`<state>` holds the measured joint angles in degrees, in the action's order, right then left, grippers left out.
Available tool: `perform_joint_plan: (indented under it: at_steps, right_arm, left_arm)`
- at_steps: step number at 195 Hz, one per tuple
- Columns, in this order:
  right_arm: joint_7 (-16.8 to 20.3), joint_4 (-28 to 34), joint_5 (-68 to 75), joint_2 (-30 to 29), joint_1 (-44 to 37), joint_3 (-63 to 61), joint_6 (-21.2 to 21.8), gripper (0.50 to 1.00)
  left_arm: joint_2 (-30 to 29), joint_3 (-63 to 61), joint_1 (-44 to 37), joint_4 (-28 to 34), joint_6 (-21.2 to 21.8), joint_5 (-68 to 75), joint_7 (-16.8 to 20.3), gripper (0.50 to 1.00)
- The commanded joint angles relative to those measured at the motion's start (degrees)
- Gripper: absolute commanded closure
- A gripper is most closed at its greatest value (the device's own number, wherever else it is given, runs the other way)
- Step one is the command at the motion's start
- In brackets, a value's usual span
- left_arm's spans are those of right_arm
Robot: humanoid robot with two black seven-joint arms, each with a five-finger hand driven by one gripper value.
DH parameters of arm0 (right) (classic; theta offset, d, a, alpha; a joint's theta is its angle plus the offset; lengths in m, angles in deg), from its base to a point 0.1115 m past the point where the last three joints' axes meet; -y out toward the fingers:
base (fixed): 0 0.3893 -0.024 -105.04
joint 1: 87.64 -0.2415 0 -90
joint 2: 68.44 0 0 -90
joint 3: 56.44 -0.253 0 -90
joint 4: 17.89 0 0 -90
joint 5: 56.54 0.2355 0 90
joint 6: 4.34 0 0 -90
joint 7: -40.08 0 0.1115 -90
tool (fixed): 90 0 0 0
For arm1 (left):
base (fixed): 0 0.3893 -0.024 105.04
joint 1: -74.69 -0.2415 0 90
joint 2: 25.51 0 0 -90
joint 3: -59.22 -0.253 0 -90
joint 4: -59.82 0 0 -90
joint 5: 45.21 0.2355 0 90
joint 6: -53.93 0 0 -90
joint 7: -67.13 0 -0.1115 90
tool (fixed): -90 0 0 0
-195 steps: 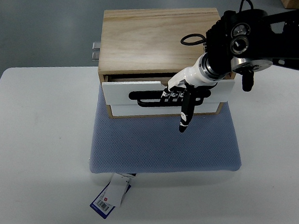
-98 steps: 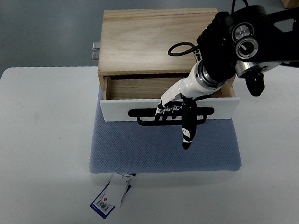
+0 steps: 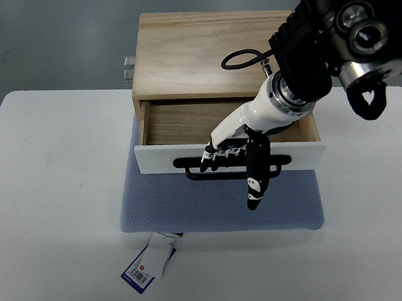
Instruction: Open wood drawer with right hand
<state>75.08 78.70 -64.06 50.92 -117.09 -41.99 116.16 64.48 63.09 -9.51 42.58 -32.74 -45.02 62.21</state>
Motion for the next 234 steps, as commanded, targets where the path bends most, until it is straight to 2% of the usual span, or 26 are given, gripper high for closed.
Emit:
perform_joint_plan:
  at_steps: [1,5,6,19,29,30,62,77,98,106,107,117,119,121,123,136,152,178,188,189,199,212,213,215,234]
  right_arm:
    - [0.0,-1.8,1.0,2.0,-1.7,-3.6,-0.2,0.560]
    - [0.0,-1.8,1.0,2.0,-1.7,-3.6,-0.2,0.560]
    - [0.0,-4.5,1.0,4.2,-2.1,-6.1,-0.1,0.560]
    - [0.0,-8.9,0.8,7.2,-1.4,-9.1,0.2,0.560]
    - [0.0,-8.9,0.8,7.2,-1.4,-9.1,0.2,0.560]
    - [0.0,-13.2,0.5,9.2,-0.4,-11.3,0.1,0.560]
    - [-0.6,-28.4,0.1,12.9,9.5,-18.7,-1.3,0.560]
    - [-5.2,-36.4,0.2,13.0,16.3,-24.6,-4.9,0.560]
    - [-14.7,-45.3,0.4,12.6,28.8,-36.1,-10.8,0.560]
    - [-14.7,-45.3,0.4,12.6,28.8,-36.1,-10.8,0.560]
    - [-19.9,-47.8,0.9,12.5,34.8,-41.9,-11.9,0.560]
    - [-25.5,-49.9,1.2,11.9,41.9,-48.1,-12.3,0.560]
    - [-25.5,-49.9,1.2,11.9,41.9,-48.1,-12.3,0.560]
    - [-27.4,-50.5,1.3,11.7,44.6,-50.5,-12.6,0.560]
    - [-27.4,-50.5,1.3,11.7,44.7,-50.5,-12.6,0.560]
    - [-33.4,-52.1,2.4,9.1,53.9,-58.7,-12.8,0.558]
    - [-36.8,-53.5,4.3,4.4,61.7,-66.8,-13.0,0.558]
    - [-38.1,-56.2,6.1,-4.3,69.0,-76.3,-13.1,0.558]
    - [-38.1,-56.3,6.1,-4.3,69.0,-76.3,-13.1,0.558]
    - [-38.6,-57.9,6.2,-7.9,70.9,-80.5,-13.0,0.558]
    - [-39.0,-60.2,6.2,-11.0,72.2,-84.1,-12.8,0.556]
    - [-39.0,-60.6,6.2,-11.5,72.3,-84.8,-12.7,0.556]
    - [-39.0,-62.6,6.2,-13.8,73.1,-87.2,-12.1,0.556]
    - [-39.0,-62.9,6.2,-14.2,73.3,-87.6,-12.1,0.556]
    - [-39.0,-63.8,6.2,-15.8,74.5,-88.5,-12.0,0.556]
  left_arm:
    - [0.0,0.0,0.0,0.0,0.0,0.0,0.0,0.500]
    - [0.0,0.0,0.0,0.0,0.0,0.0,0.0,0.500]
    - [0.0,0.0,0.0,-0.1,-0.1,0.0,0.0,0.500]
    - [0.0,-0.1,0.0,-0.1,-0.1,0.0,-0.1,0.500]
    - [0.0,-0.1,0.0,-0.1,-0.1,0.0,-0.1,0.500]
    - [0.0,-0.2,0.0,-0.1,-0.1,0.0,0.0,0.500]
    - [0.0,-0.3,0.0,-0.2,-0.1,0.1,-0.1,0.500]
    - [0.0,-0.2,0.1,-0.4,-0.1,0.1,-0.1,0.500]
    - [0.0,-0.2,0.1,-0.5,0.0,0.1,-0.1,0.500]
    - [0.0,-0.2,0.1,-0.5,0.0,0.1,-0.1,0.500]
    - [0.0,-0.2,0.1,-0.5,0.0,0.1,-0.1,0.500]
    - [0.0,-0.2,0.0,-0.5,0.0,0.1,-0.1,0.500]
    - [0.0,-0.2,0.0,-0.5,0.0,0.1,-0.1,0.500]
    - [0.0,-0.2,0.1,-0.6,0.0,0.1,-0.1,0.500]
    - [0.0,-0.2,0.1,-0.6,0.0,0.1,-0.1,0.500]
    - [0.0,-0.2,0.0,-0.6,0.0,0.2,-0.1,0.500]
    - [0.0,-0.2,0.1,-0.6,0.0,0.2,-0.1,0.500]
    - [0.0,-0.2,0.1,-0.6,0.2,0.1,-0.1,0.500]
    - [0.0,-0.2,0.1,-0.6,0.2,0.1,-0.1,0.500]
    - [0.0,-0.2,0.1,-0.5,0.3,0.1,-0.1,0.500]
    - [0.0,-0.2,0.0,-0.3,0.3,0.1,-0.1,0.500]
    - [0.0,-0.2,0.0,-0.3,0.3,0.1,-0.1,0.500]
    - [0.0,-0.2,0.0,-0.2,0.3,0.1,-0.1,0.500]
    - [0.0,-0.2,0.0,-0.2,0.3,0.1,-0.1,0.500]
    - [0.0,-0.2,0.0,-0.2,0.3,0.1,-0.1,0.500]
